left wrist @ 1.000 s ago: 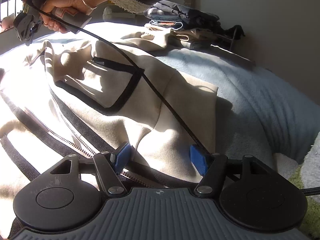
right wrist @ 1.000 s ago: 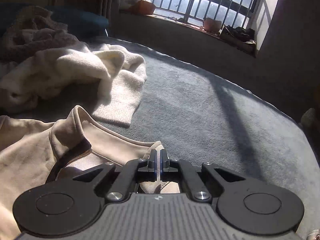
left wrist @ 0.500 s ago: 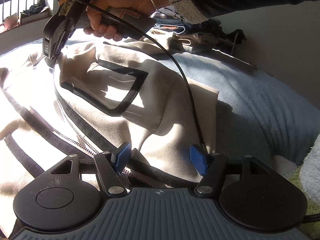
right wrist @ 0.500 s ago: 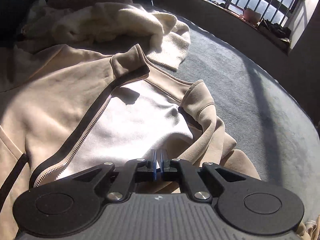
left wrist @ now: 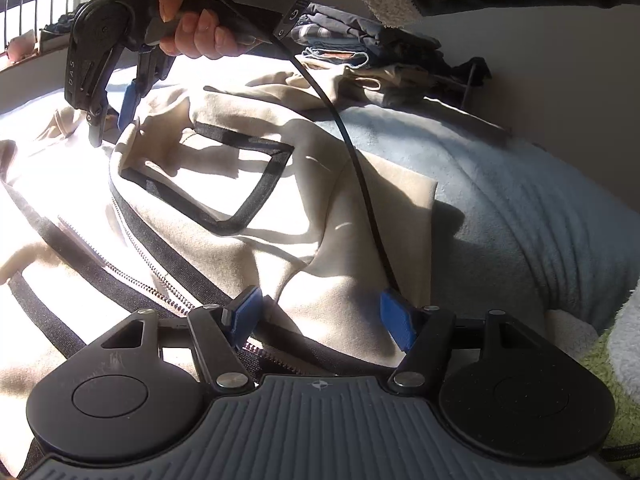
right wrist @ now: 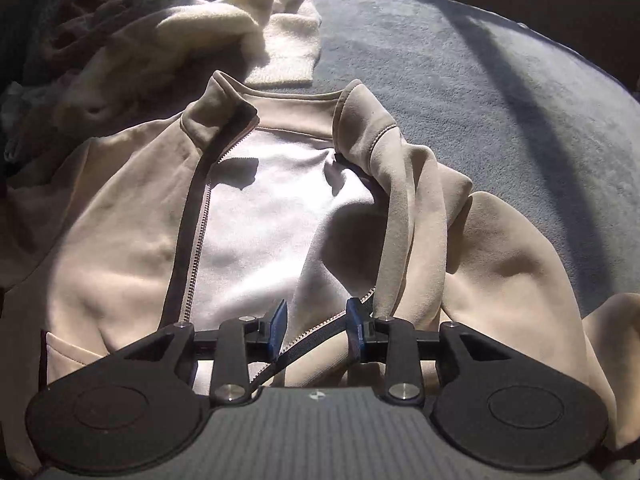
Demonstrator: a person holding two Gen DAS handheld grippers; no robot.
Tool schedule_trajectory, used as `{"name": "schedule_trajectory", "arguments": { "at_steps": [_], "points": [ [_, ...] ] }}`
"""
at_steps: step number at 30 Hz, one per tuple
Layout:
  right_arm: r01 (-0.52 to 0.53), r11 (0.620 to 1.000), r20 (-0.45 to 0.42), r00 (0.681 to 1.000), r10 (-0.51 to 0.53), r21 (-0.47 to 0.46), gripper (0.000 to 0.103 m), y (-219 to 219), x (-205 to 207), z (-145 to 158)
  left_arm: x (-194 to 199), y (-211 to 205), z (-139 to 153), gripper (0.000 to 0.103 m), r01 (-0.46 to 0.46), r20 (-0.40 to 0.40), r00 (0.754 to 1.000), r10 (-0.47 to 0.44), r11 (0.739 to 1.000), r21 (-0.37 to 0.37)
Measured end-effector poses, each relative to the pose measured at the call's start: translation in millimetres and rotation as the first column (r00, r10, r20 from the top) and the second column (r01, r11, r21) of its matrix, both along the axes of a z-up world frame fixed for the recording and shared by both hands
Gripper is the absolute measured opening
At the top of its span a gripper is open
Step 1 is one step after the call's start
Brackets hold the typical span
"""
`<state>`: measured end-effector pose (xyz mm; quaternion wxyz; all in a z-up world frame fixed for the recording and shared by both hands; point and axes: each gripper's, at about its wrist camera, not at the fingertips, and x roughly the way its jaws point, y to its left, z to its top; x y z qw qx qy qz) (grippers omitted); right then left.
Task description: Fold clothes
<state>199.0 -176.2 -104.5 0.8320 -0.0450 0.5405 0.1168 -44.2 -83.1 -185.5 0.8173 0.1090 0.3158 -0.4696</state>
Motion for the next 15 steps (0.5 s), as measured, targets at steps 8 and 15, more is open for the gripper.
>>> {"name": "schedule_trajectory", "arguments": {
  "at_steps": [8,15],
  "points": [
    [0.018,0.997,0.087,0.996,-0.025,0.081,0.038,-9.2,-13.2,20.8,8.3,12.6,9.8,0.067,-0.048,-0.017,0.999,0.047,0.998,-0.049],
    [-0.002,0.989,0.143,0.989,-0.019,0.146,0.038,-34.4,-39.1,25.1,25.9,34.4,19.0,0.068,-0.152,-0.126,0.983,0.135,0.979,-0.136]
  ]
}}
